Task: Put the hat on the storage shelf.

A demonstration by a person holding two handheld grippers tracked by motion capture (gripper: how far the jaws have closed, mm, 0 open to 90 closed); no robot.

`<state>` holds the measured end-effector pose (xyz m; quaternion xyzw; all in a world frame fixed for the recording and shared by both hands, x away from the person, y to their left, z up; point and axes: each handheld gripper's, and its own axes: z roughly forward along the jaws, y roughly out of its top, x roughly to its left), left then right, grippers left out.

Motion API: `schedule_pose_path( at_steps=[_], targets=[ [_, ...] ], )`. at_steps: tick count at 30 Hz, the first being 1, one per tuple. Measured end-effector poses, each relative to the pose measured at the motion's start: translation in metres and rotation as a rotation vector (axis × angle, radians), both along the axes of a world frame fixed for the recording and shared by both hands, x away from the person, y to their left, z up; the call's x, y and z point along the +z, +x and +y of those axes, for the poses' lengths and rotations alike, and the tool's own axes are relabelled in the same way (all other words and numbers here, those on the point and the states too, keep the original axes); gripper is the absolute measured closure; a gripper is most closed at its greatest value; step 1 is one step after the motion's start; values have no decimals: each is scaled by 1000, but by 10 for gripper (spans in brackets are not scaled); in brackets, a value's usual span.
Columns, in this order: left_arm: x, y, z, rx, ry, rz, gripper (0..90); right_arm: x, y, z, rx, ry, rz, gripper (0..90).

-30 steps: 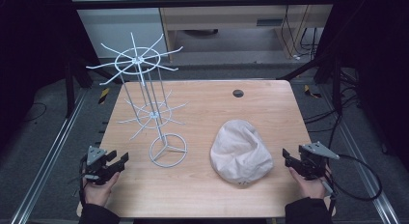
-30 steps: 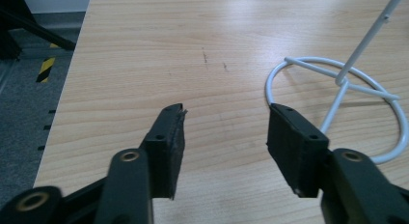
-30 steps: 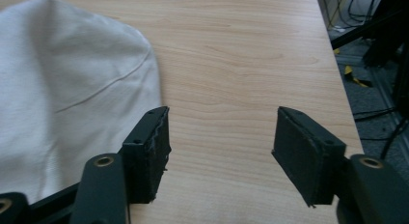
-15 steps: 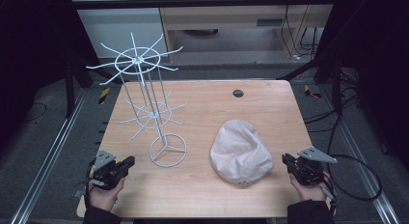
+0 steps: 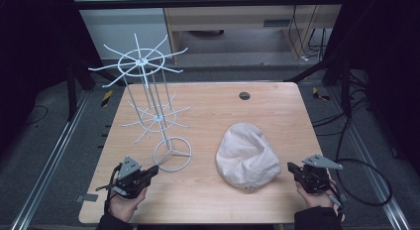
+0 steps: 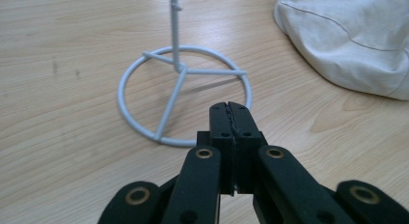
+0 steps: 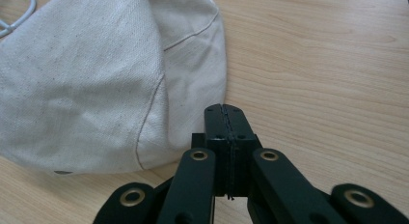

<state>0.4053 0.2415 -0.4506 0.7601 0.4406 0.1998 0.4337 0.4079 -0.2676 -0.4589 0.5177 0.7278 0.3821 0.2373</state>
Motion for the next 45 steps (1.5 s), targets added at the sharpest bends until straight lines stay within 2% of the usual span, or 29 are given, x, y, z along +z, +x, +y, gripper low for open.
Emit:
schedule_pose_path(
  at_steps=[1, 4, 7, 8, 9, 11, 13, 14, 18, 19, 20, 21, 22, 23, 24, 26, 27, 31, 32, 39, 43, 45],
  targets=[
    [0, 0, -6, -14, 5, 0, 896, -1, 2, 0, 5, -13, -6, 900],
    [1, 2, -13, -24, 6, -3, 895, -3, 3, 2, 2, -14, -5, 900],
    [1, 4, -26, -54, 27, -1, 896, -5, 6, 3, 3, -3, 7, 900],
    [1, 5, -32, -60, 23, -2, 896, -7, 7, 3, 3, -16, 1, 900],
    [0, 6, -41, -84, 35, 1, 896, -8, 9, 3, -1, -9, 1, 900],
    [0, 7, -46, -93, 39, 0, 896, -9, 12, 2, -2, -1, 5, 900],
    [0, 10, -63, -117, 50, -1, 896, -10, 15, 3, -5, -5, 4, 900],
    [0, 10, -63, -117, 50, -1, 896, -10, 15, 3, -5, -5, 4, 900],
    [-1, 13, -87, -156, 63, -2, 896, -11, 18, 4, 1, -3, 1, 900],
    [-2, 14, -99, -177, 79, -2, 896, -12, 19, 4, 6, -12, -1, 900],
    [-2, 14, -99, -177, 79, -2, 896, -12, 19, 4, 6, -12, -1, 900],
    [-4, 16, -111, -190, 71, -1, 896, -12, 20, 5, 7, -11, 3, 900],
    [-4, 16, -111, -190, 71, -1, 896, -12, 20, 5, 7, -11, 3, 900],
    [-6, 17, -121, -207, 68, 5, 896, -12, 21, 6, 14, -10, 3, 900],
    [-6, 17, -121, -207, 68, 5, 896, -12, 21, 6, 14, -10, 3, 900],
    [-8, 16, -136, -231, 61, 13, 896, -13, 23, 8, 21, -17, 2, 900],
    [-8, 16, -136, -231, 61, 13, 896, -13, 23, 8, 21, -17, 2, 900],
    [-12, 12, -156, -269, 67, 23, 896, -13, 24, 11, 33, -12, 16, 900],
    [-15, 10, -164, -285, 75, 27, 896, -14, 24, 12, 38, -23, 11, 900],
    [-27, 11, -181, -313, 95, 55, 896, -15, 21, 15, 55, -37, 20, 900],
    [-32, 14, -186, -316, 117, 61, 896, -15, 18, 18, 76, -49, 21, 900],
    [-33, 16, -187, -311, 112, 61, 896, -14, 17, 19, 81, -52, 18, 900]
  ],
)
